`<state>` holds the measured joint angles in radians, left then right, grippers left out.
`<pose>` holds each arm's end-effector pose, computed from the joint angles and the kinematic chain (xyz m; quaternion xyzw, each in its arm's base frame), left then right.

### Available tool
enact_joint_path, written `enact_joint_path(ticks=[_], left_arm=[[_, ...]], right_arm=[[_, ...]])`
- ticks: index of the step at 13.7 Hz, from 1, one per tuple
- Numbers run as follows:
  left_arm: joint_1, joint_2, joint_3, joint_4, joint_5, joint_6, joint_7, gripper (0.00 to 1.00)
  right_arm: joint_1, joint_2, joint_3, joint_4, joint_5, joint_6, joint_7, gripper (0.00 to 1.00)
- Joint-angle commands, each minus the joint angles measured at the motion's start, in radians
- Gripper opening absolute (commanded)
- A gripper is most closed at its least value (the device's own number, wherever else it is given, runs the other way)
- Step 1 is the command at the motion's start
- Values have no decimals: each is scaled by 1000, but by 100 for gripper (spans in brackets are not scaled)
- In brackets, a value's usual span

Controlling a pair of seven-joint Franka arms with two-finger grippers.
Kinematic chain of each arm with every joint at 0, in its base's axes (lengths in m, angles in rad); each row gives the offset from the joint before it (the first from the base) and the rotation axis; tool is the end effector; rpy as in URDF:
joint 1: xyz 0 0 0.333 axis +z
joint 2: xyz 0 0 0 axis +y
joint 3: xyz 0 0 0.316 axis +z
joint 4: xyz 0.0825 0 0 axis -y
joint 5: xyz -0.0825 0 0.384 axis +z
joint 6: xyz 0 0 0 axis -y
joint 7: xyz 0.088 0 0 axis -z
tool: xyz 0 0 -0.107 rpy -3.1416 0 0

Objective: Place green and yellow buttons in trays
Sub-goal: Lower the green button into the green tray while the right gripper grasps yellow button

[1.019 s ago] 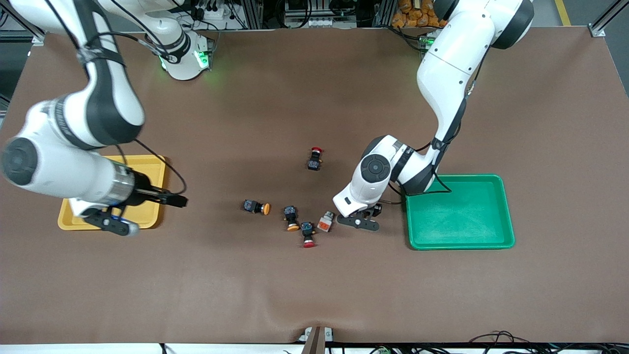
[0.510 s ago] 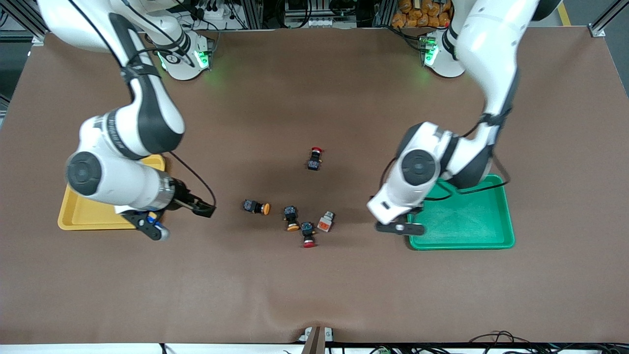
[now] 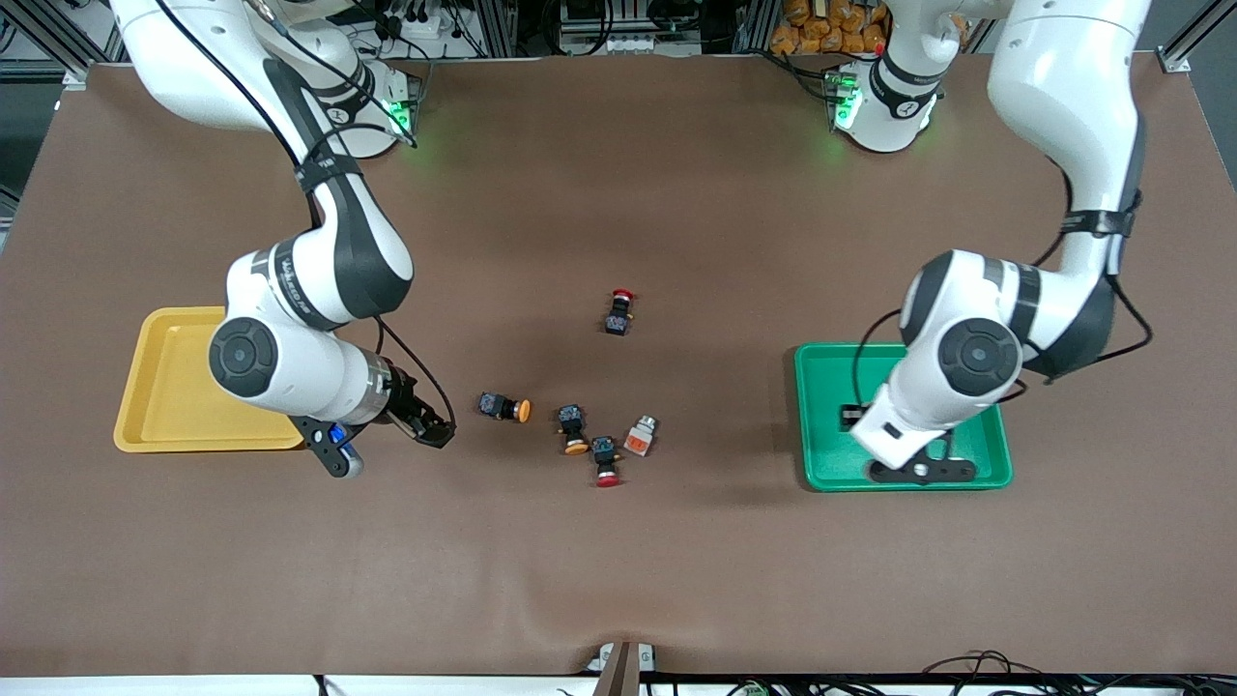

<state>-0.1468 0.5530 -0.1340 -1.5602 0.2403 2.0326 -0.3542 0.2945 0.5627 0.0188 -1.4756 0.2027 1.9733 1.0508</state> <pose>0.6676 -0.1653 0.3205 -0.9968 0.0124 0.0130 0.0779 0.6624 0.2259 0.3457 -0.9112 0.3992 0.0861 0.0547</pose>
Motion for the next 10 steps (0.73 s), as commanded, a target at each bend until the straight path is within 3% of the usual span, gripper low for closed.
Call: enact_joint_path(ticks=[1,4,5,6,7,8,10], left_arm=[[47,4,-7,-49,60,14,-11,0],[120,27,-10,-109,60,101,-8,0],[140,31,-10,-125,60,145,-8,12],[159,42,-10,-127,60,161,-6,39],[173,47,-10,-126,60,162,-5,88],[177,45,-10,-126,60,163,-5,100],[180,19,-7,-117,59,153,15,100]], right_arm=[[6,29,-2,9,7,12,43,100],[54,54,-7,-3,-6,45,161,100],[73,69,-7,-15,-8,85,199,100],[99,77,-10,-37,-19,108,239,100],[107,82,-10,-57,-32,142,273,100],[109,88,-10,-69,-35,174,300,100],[107,111,-10,-78,-36,190,314,100]])
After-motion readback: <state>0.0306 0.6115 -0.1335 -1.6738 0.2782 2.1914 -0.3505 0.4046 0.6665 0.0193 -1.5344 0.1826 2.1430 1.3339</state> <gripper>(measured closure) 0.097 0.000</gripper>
